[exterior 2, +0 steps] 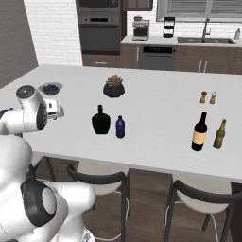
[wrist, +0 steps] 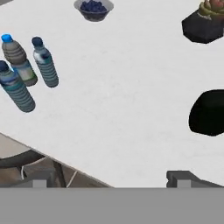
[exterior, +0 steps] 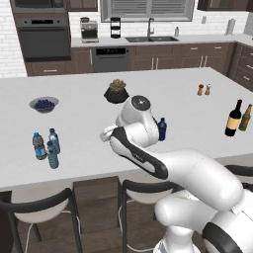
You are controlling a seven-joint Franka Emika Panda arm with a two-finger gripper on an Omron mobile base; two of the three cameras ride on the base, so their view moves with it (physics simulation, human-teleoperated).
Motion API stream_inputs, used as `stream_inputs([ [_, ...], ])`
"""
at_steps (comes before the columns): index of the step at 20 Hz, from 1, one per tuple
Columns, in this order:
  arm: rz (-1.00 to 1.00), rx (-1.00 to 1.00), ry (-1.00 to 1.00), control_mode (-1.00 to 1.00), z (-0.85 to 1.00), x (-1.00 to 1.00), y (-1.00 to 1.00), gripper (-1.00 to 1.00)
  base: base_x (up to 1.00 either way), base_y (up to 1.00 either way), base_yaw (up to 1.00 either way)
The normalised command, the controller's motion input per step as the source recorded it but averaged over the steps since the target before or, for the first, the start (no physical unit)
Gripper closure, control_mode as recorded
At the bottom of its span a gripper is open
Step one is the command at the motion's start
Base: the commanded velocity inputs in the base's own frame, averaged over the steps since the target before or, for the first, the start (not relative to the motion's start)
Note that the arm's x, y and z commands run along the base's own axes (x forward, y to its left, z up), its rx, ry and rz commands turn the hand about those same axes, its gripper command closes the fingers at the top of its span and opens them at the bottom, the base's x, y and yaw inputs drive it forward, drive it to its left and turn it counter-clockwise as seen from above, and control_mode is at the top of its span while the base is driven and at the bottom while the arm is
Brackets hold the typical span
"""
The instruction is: Move the plastic bottles in the middle to the plastics group, and the glass bottles in the middle to the glass group.
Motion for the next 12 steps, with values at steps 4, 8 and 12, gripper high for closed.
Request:
stream_inputs([
  [4, -0.29, 0.00, 0.07, -1.00, 0.24, -0.11, -1.00, -1.00, 0.00, 0.00, 0.00],
  [8, -0.29, 0.00, 0.09, -1.00, 0.16, -0.05, -1.00, -1.00, 0.00, 0.00, 0.00],
  [12, -0.30, 0.00, 0.10, -1.00, 0.09, -0.03, -1.00, -1.00, 0.00, 0.00, 0.00],
])
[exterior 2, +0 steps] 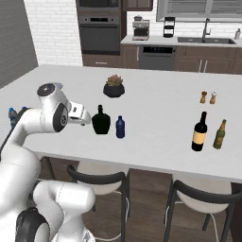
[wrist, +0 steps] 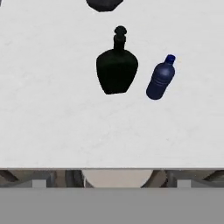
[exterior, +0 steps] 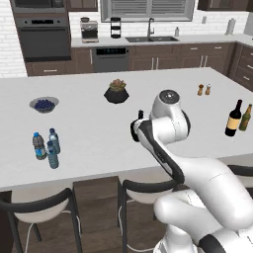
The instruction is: Move the plastic bottles in the middle to the plastics group, and the glass bottles in the middle to the glass group.
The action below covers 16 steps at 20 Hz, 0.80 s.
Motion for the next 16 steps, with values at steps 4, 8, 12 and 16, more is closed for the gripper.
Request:
stream_inputs([
  [4, -0.28, 0.03, 0.08, -1.00, 0.03, -0.09, -1.00, -1.00, 0.00, 0.00, 0.00],
  [8, -0.16, 0.00, 0.05, -1.00, 0.15, -0.02, -1.00, -1.00, 0.00, 0.00, 0.00],
  [12, -0.02, 0.00, 0.10, -1.00, 0.17, 0.17, -0.99, -1.00, 0.00, 0.00, 0.00],
  [16, 0.03, 0.00, 0.08, -1.00, 0.00, 0.33, -0.81, -1.00, 0.00, 0.00, 0.00],
])
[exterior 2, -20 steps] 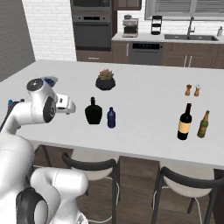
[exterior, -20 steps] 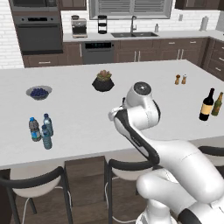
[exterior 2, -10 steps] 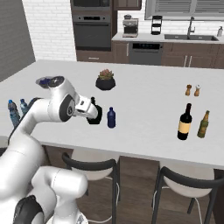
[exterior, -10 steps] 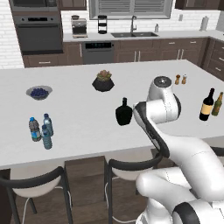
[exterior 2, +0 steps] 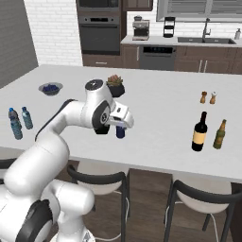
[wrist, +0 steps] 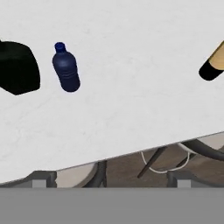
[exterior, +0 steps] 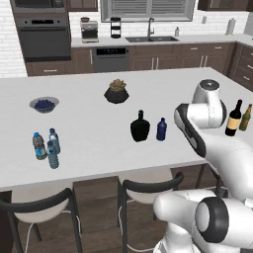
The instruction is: Move the plastic bottles in the middle to the plastics group, and the glass bottles in the middle to the glass group.
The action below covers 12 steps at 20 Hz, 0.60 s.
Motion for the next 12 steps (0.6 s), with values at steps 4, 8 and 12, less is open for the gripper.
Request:
stream_inputs([
  [4, 0.08, 0.00, 0.00, -1.00, 0.00, 0.17, -0.25, -1.00, 0.00, 0.00, 0.00],
  [8, 0.13, 0.01, 0.01, -1.00, 0.00, 0.41, 0.03, -1.00, 0.00, 0.00, 0.00],
  [12, 0.12, 0.02, 0.00, -1.00, 0.00, 0.61, 0.26, -1.00, 0.00, 0.00, 0.00],
])
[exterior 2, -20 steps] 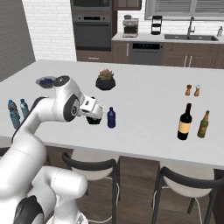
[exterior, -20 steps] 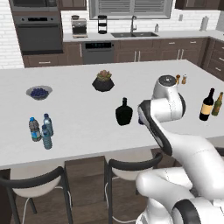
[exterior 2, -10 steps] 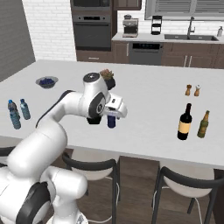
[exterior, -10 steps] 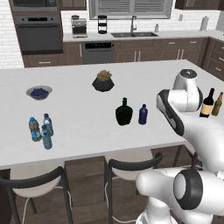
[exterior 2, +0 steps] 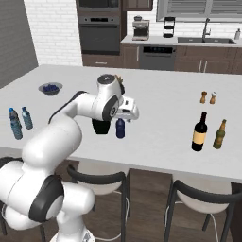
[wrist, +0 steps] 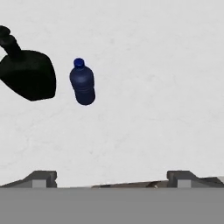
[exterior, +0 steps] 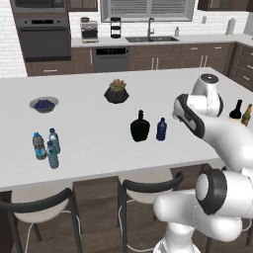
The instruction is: Move the plastic bottles in the middle to the plastics group, and the glass bottles in the middle to the glass group.
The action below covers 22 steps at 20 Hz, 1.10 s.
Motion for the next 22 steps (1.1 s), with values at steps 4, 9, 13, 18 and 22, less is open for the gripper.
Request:
stream_inputs([
  [4, 0.18, 0.01, 0.00, -1.00, 0.00, 0.52, 0.33, -1.00, 0.00, 0.00, 0.00],
  [9, 0.18, 0.00, 0.00, -1.00, -0.01, 0.48, 0.06, -1.00, 0.00, 0.00, 0.00],
  [13, 0.12, 0.00, 0.00, -1.00, -0.13, 0.22, 0.00, -1.00, 0.00, 0.00, 0.00],
  [18, 0.12, 0.00, 0.01, -1.00, -0.18, 0.34, 0.04, -1.00, 0.00, 0.00, 0.00],
  [22, 0.06, 0.00, 0.00, -1.00, -0.29, 0.38, 0.07, -1.00, 0.00, 0.00, 0.00],
])
